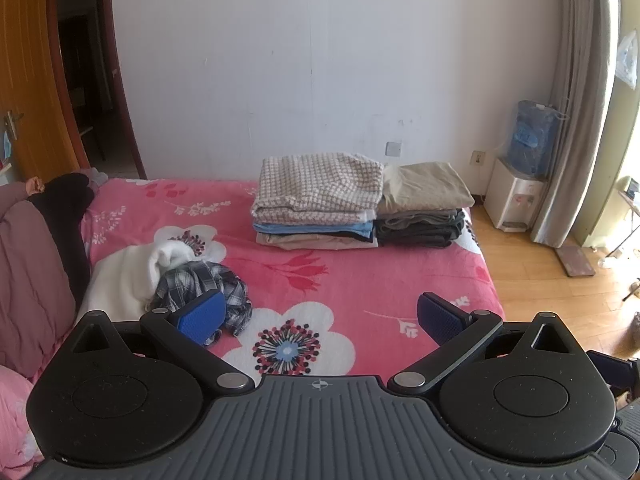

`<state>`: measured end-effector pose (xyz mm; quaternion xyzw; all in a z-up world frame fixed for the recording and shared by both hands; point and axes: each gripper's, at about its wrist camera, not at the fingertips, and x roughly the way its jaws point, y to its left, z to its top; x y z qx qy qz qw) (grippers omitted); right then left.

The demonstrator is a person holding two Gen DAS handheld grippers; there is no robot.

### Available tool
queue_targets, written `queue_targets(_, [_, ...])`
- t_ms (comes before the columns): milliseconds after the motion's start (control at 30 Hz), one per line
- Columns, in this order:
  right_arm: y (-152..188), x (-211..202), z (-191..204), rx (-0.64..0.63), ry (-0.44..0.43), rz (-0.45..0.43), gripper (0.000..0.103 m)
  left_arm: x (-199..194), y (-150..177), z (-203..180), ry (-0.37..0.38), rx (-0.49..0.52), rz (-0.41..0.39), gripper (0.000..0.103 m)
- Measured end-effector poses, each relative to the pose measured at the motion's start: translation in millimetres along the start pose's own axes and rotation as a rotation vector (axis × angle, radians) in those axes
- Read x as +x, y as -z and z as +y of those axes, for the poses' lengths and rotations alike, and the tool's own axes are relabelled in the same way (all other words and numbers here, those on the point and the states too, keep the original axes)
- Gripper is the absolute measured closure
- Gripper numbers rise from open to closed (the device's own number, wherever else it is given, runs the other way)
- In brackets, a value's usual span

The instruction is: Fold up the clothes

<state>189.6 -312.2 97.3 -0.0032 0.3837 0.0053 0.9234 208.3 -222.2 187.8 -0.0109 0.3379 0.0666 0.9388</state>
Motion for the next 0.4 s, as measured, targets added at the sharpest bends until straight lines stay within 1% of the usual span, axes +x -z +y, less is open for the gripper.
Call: queue_targets(400, [1.8,1.2,5.9,-0.002,0.000,0.003,0.000,0.8,1.1,3.7,0.002,-0.005,0.004,0.000])
